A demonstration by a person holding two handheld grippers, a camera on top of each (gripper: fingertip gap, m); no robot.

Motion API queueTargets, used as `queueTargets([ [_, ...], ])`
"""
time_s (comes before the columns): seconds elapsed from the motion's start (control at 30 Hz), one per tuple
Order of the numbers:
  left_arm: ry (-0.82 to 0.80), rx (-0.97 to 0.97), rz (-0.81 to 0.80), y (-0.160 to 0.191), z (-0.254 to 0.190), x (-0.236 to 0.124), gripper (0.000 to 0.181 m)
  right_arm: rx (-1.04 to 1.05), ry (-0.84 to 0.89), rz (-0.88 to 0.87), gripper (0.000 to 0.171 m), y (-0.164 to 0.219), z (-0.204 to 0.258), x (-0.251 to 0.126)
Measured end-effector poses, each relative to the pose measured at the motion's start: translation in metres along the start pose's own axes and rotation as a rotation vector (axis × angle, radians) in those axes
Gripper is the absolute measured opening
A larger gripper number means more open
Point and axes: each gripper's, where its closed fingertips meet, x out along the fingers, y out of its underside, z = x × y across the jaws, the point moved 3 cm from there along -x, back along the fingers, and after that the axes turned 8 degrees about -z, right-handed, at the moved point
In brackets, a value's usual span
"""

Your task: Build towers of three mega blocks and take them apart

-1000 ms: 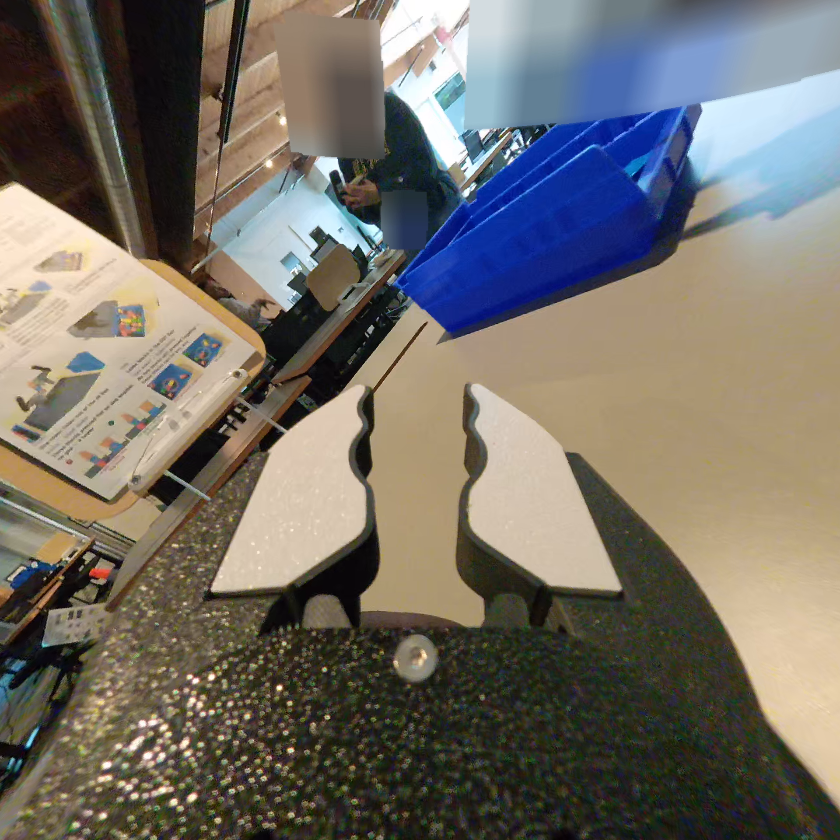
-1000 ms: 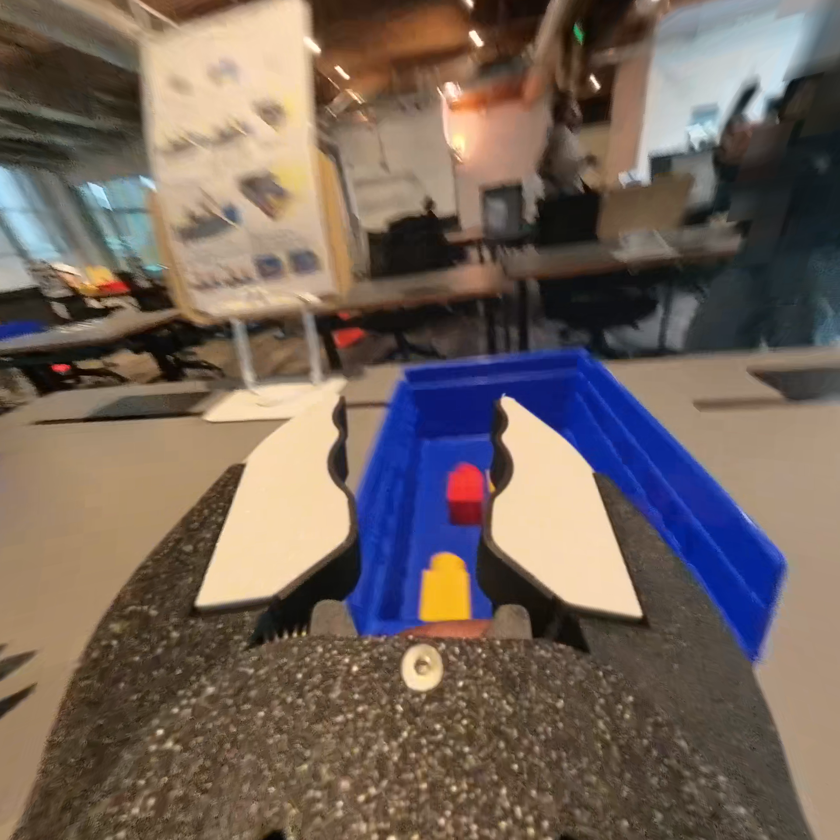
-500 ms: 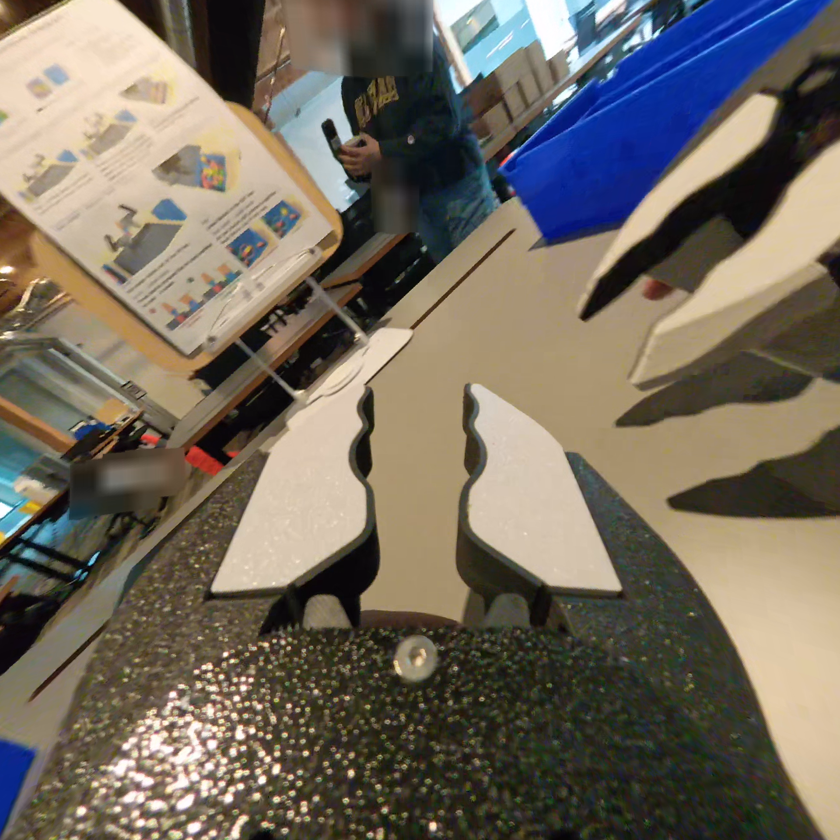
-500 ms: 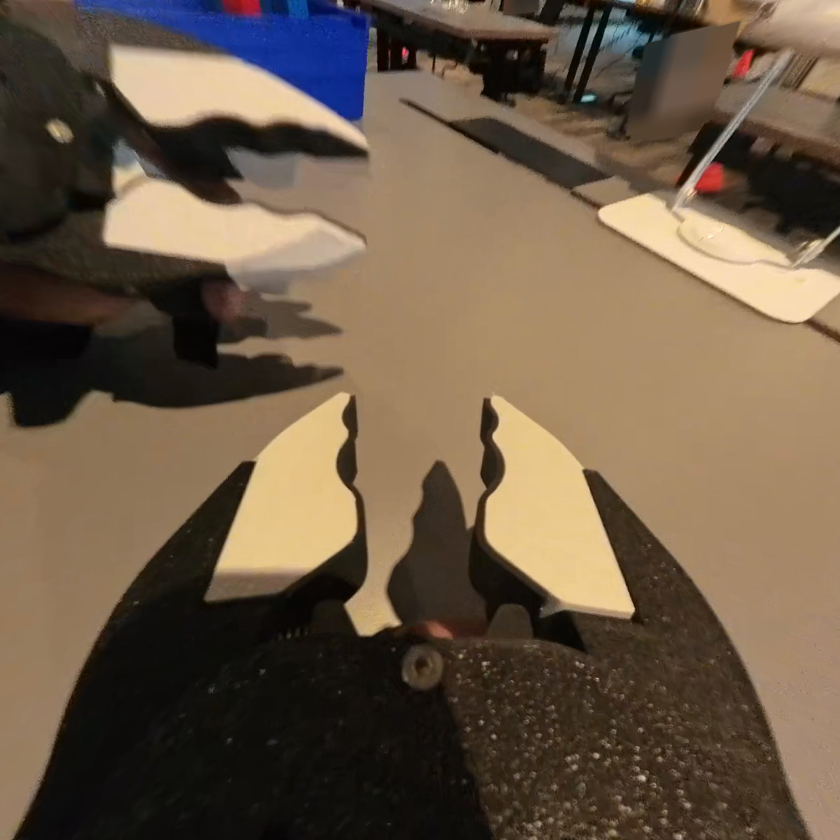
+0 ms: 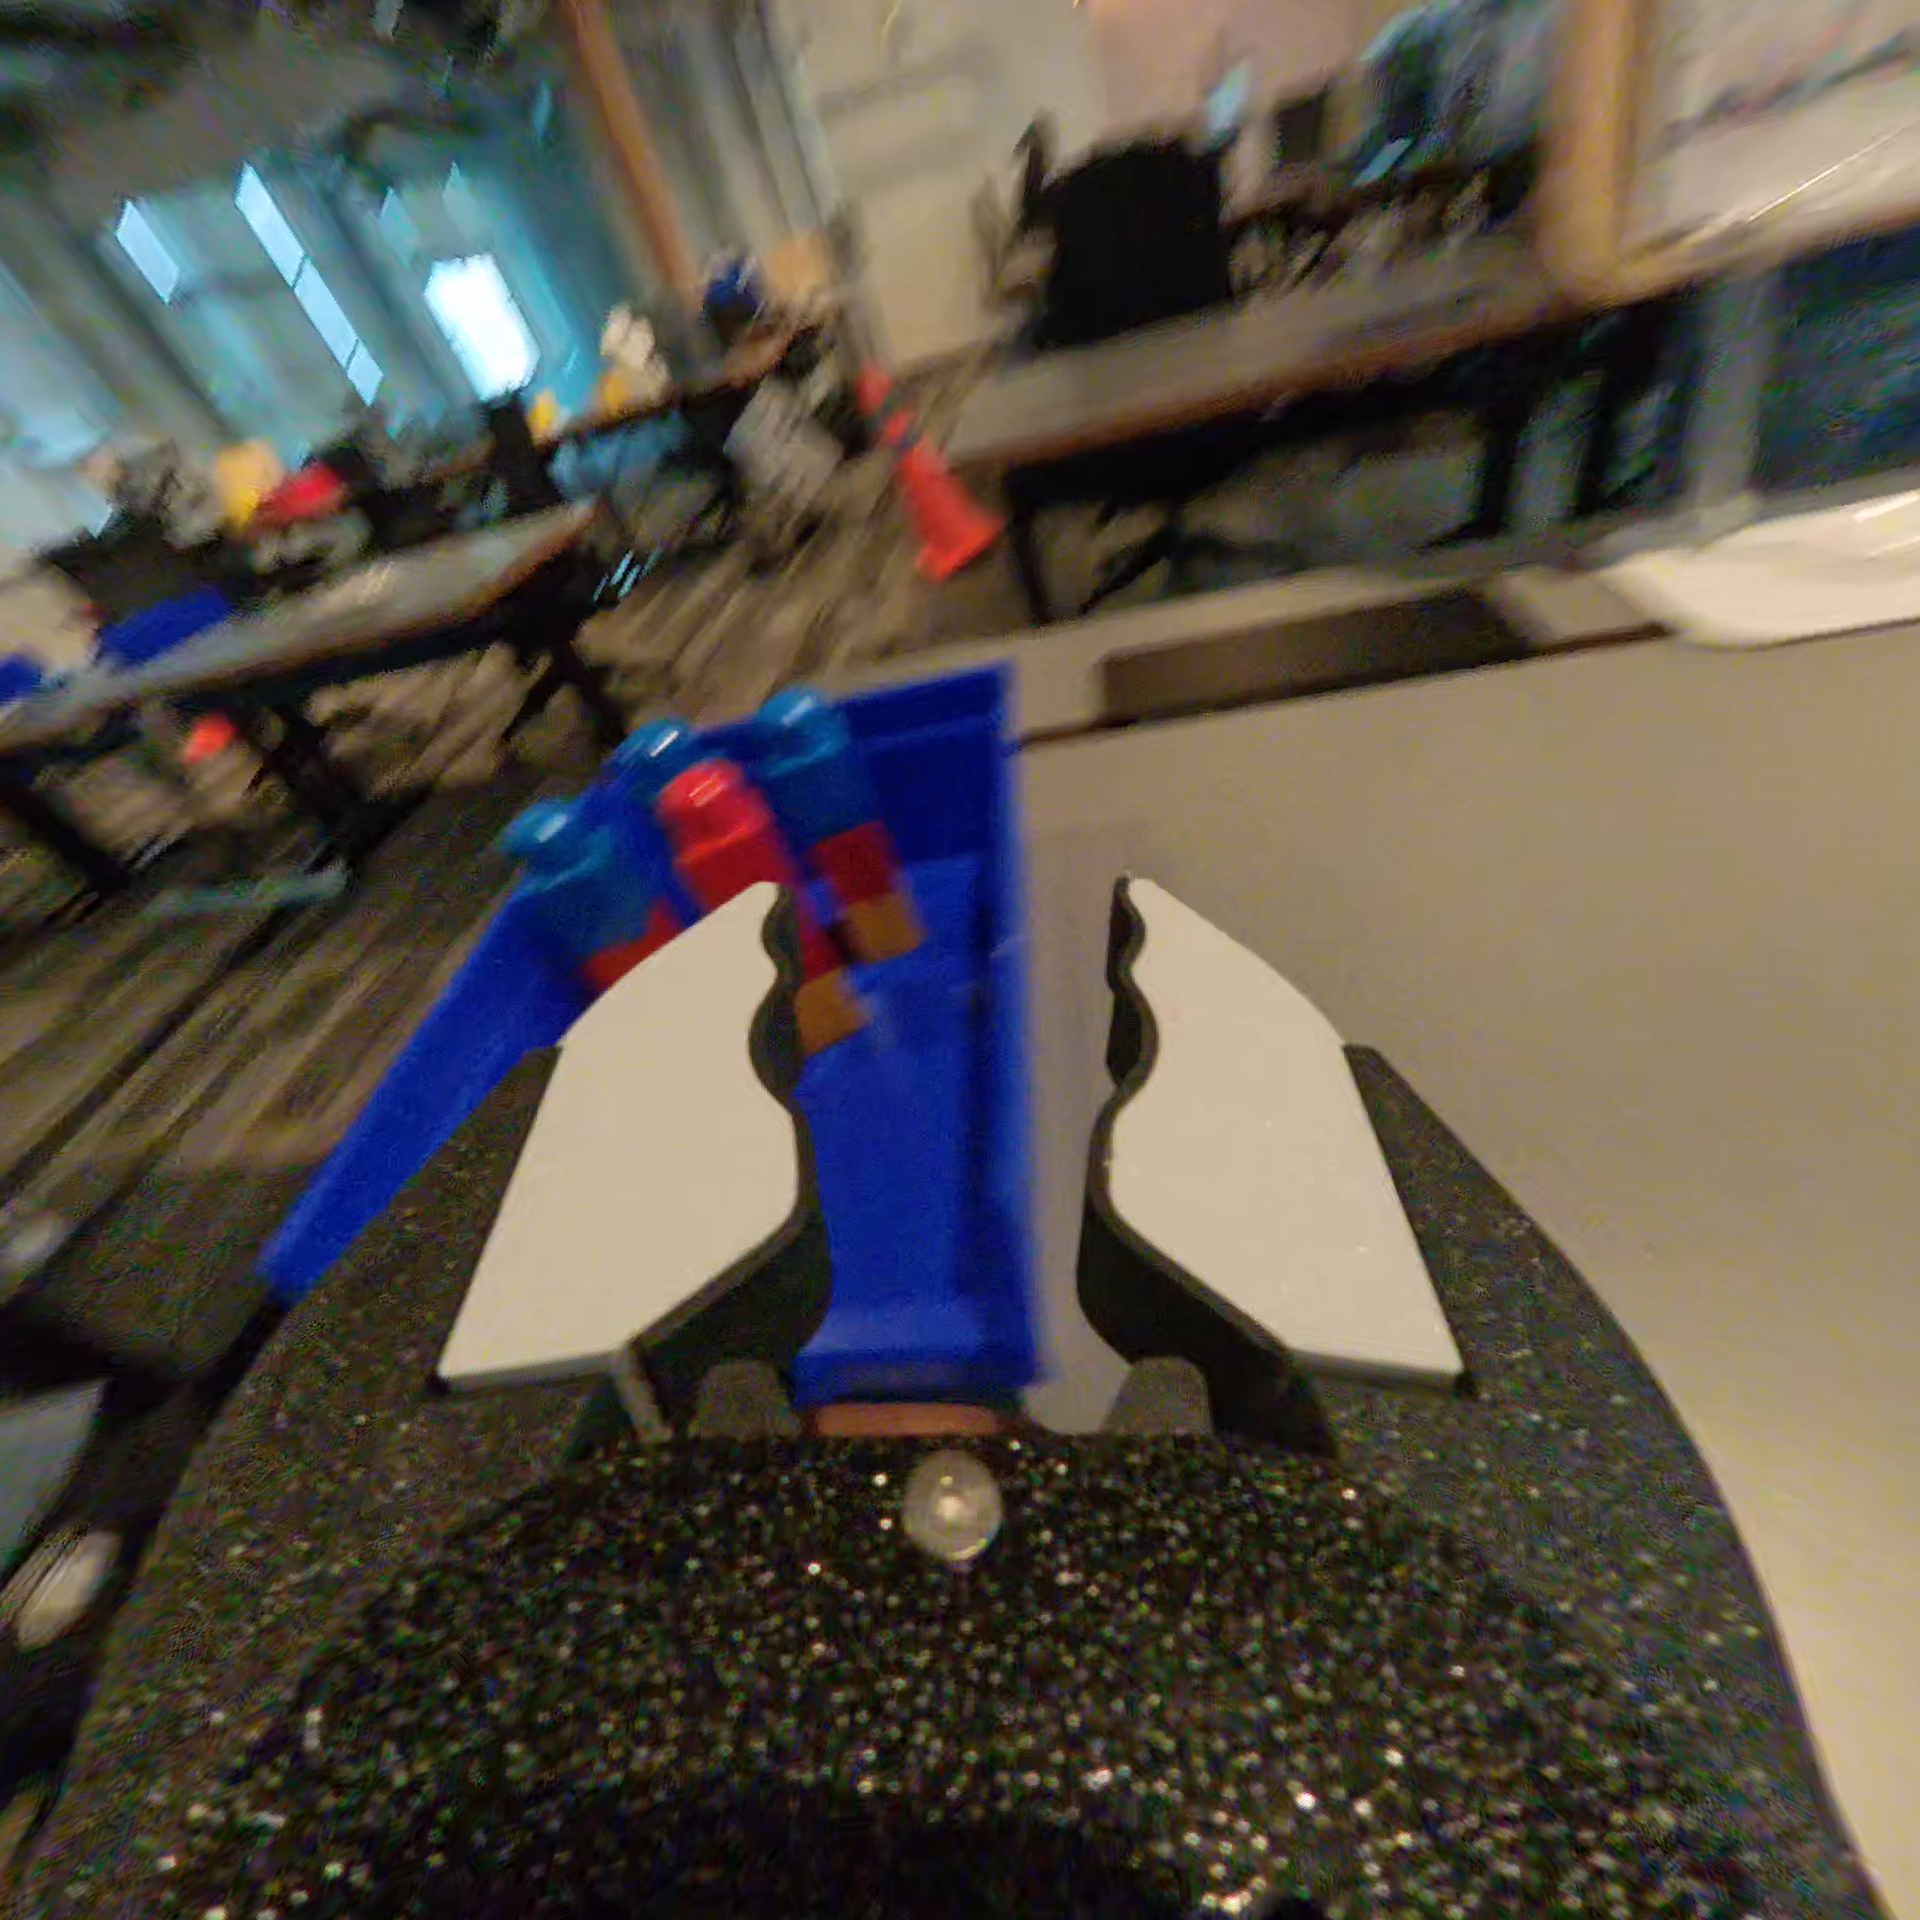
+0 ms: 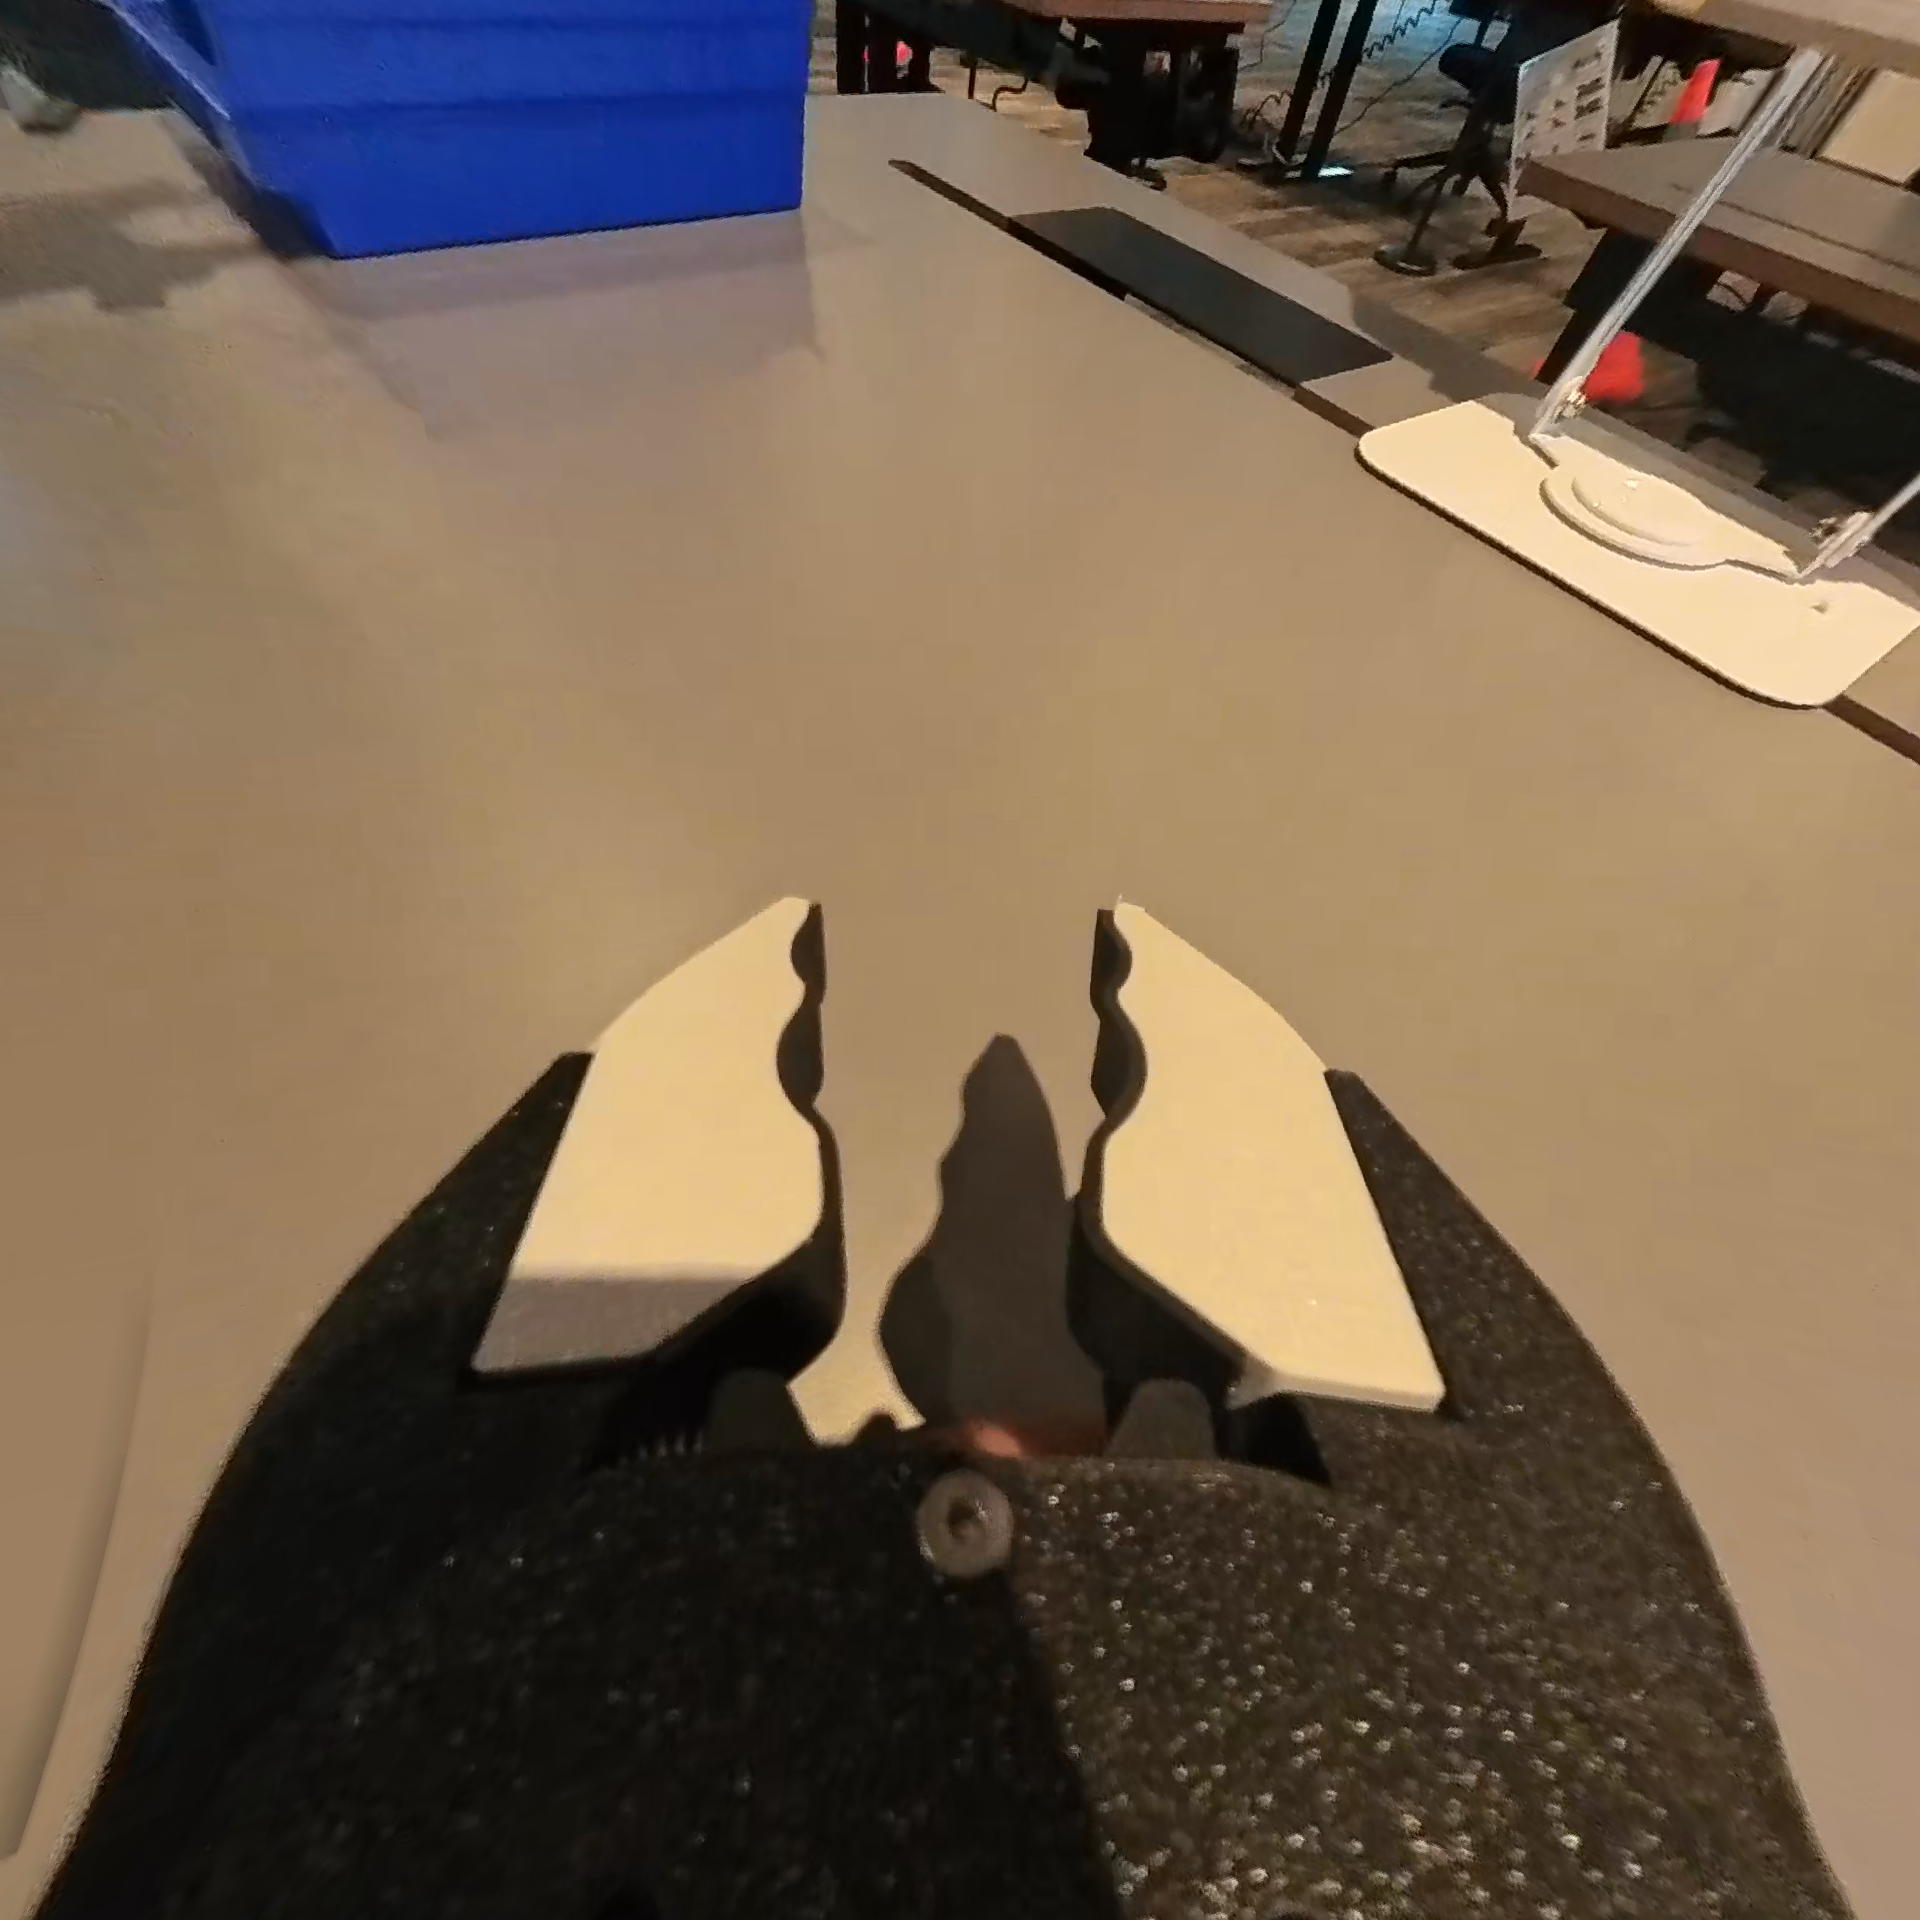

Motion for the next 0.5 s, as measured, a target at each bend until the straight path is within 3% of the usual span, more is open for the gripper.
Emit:
queueTargets([
  [0.1, -0.155, -0.001, 0.26, 0.042, 0.072, 0.013, 0.06, -0.016, -0.003, 0.016, 0.05, 0.001, 0.002, 0.001],
  [0.2, -0.164, -0.02, 0.492, 0.085, 0.1, 0.028, 0.065, -0.027, -0.001, 0.024, 0.05, 0.002, 0.003, 0.002],
  [0.37, -0.17, -0.012, 0.654, 0.127, 0.114, 0.046, 0.06, -0.019, -0.004, 0.023, 0.049, 0.002, 0.002, 0.002],
  [0.4, -0.173, -0.02, 0.658, 0.129, 0.116, 0.049, 0.053, -0.015, -0.005, 0.021, 0.049, 0.002, 0.002, 0.002],
  [0.5, -0.198, 0.036, 0.723, 0.132, 0.125, 0.051, 0.058, -0.004, -0.009, 0.02, 0.049, 0.002, 0.001, 0.002],
])
